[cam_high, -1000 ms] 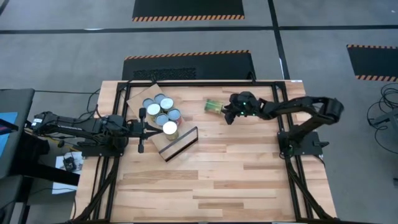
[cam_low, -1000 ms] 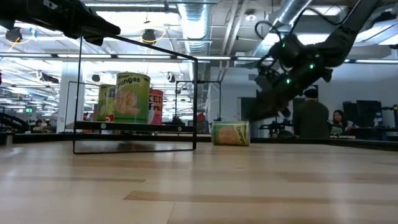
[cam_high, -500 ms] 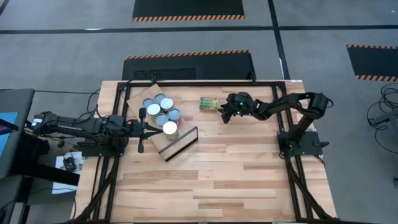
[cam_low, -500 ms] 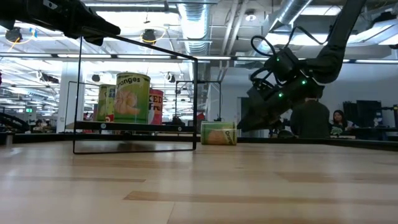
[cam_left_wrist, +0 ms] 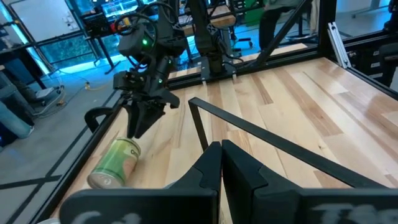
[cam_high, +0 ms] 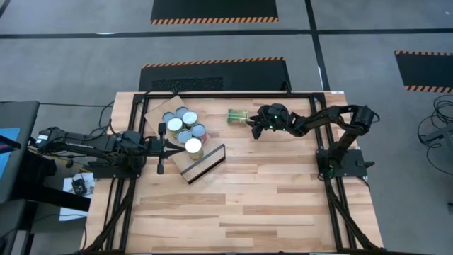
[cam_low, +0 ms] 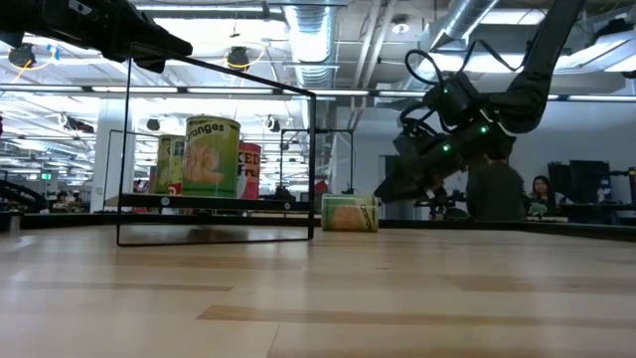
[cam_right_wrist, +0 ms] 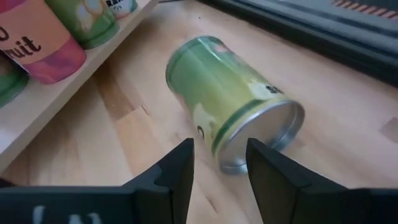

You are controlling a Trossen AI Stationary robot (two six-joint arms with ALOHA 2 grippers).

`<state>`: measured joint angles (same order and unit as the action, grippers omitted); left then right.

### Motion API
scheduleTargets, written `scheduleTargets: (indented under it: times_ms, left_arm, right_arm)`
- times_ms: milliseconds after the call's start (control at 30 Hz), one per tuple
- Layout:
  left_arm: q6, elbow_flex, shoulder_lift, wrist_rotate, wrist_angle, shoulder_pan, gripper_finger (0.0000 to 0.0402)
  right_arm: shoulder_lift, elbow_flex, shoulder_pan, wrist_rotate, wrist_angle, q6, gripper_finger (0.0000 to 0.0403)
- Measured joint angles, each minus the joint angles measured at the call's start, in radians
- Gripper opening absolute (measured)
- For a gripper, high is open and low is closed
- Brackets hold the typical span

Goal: Pick and place cans onto a shelf
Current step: Put the top large canned oranges on the shelf

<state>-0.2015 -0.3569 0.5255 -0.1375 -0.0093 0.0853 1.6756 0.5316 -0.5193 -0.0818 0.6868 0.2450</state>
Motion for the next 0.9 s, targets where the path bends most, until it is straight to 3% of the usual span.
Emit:
scheduleTargets:
  times_ms: [267, 600, 900]
  left_arm:
    - [0.0, 0.0, 0.0, 0.0, 0.0, 0.0, 0.0002]
    - [0.0, 0.0, 0.0, 0.0, 0.0, 0.0, 0.0002]
    - [-0.001, 0.0, 0.0, 0.0, -0.001, 0.0, 0.0002]
  right_arm:
    - [0.035, 0.031, -0.015, 0.002, -0.014, -0.001, 0.0163]
    - [0.159, 0.105, -0.024, -0.003, 0.044, 0.019, 0.0194]
    - [0.163, 0.123, -0.022, -0.022, 0.052, -0.032, 0.0142]
